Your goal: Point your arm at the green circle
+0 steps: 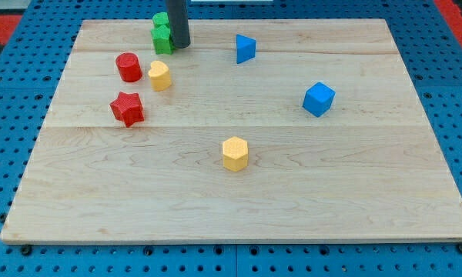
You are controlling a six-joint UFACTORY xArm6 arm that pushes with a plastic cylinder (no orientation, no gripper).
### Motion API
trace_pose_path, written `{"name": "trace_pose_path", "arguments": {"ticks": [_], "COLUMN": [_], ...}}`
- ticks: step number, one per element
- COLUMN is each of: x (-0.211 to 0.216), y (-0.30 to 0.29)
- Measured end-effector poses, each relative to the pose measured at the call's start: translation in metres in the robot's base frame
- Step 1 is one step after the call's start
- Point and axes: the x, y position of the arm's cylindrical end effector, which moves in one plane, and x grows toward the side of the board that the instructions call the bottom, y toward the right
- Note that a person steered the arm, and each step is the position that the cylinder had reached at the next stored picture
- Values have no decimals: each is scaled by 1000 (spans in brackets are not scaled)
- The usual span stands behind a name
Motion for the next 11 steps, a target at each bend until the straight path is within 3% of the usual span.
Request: {"name": "trace_pose_path", "arguments": {"ticks": [1,3,4,5,6,9,10,11], "x": [2,55,36,-21,-50,-64,-64,-64], "y": [-7,-131,-174,-192,-174,-156,-57,-56]}}
